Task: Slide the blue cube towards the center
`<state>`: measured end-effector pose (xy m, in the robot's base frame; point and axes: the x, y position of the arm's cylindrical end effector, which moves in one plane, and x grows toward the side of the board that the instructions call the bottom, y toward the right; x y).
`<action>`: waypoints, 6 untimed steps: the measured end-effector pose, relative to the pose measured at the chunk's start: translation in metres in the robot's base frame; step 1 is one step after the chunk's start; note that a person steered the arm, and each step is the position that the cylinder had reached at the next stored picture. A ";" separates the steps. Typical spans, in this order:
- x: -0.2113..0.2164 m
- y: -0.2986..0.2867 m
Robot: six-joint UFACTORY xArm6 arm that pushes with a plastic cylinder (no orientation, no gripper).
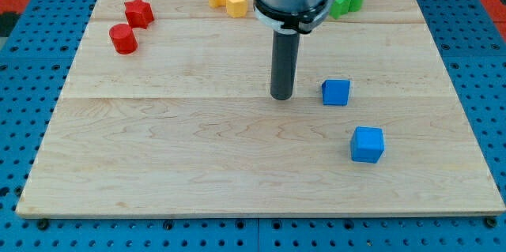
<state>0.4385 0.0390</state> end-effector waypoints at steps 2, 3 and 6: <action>0.002 0.130; 0.026 0.146; 0.101 0.087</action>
